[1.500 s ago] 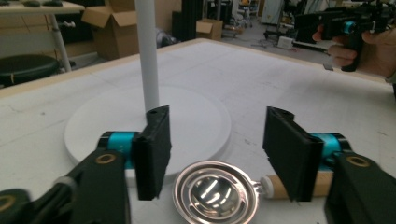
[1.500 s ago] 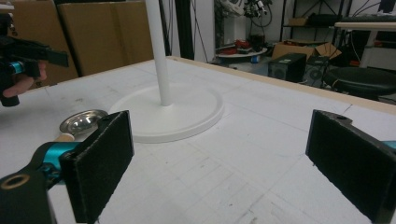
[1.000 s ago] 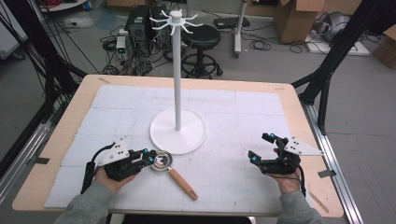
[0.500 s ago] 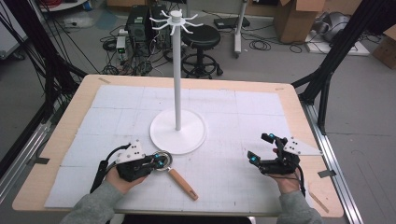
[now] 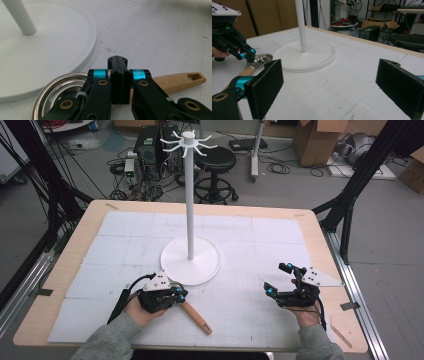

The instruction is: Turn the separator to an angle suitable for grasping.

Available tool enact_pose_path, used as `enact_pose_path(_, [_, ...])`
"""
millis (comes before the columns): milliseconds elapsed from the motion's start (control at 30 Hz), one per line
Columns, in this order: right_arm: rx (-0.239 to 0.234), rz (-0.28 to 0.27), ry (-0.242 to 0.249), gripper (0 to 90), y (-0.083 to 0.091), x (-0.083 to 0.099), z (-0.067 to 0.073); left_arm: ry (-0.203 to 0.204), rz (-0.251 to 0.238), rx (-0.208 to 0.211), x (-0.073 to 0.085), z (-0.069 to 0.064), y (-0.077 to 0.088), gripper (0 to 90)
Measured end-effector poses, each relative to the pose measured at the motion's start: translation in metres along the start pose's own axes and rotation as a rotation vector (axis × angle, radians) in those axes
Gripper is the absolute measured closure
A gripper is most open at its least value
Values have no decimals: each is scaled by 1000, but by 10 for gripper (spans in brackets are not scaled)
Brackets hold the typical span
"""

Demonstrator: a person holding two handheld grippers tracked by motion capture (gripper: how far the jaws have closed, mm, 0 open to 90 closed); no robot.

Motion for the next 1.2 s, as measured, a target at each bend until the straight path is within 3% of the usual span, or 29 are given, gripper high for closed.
enact_pose_path(267, [-2,5,-8,67,-1,1,0,26,52,0,-1,-1,-16,900])
enact_pose_path(567, [-10,5,8,67,-2,1,1,11,95,24,1,-6,-27,900])
enact_pose_path(867, [-12,10,11,67,-2,1,1,13,132,24,6,-3,-32,900])
enact_pose_path(1067, [-29,16,16,67,-4,2,3,-2,143,21,7,-3,-31,900])
enact_pose_path(1167, [-45,17,25,67,-6,2,5,-44,145,-15,7,-2,-30,900])
enact_pose_path(1200, [-46,18,30,67,-6,2,6,-40,140,-19,7,-3,-31,900])
Point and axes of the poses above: each handheld gripper's, and its own axes: y roughly backward along the jaws, x roughly out of its underside, z roughly to its left, the point moved 8 cm from there along -y, roughly forward along the jaws, and after that the axes turned 5 degrees about z, right-handed, at the moved point
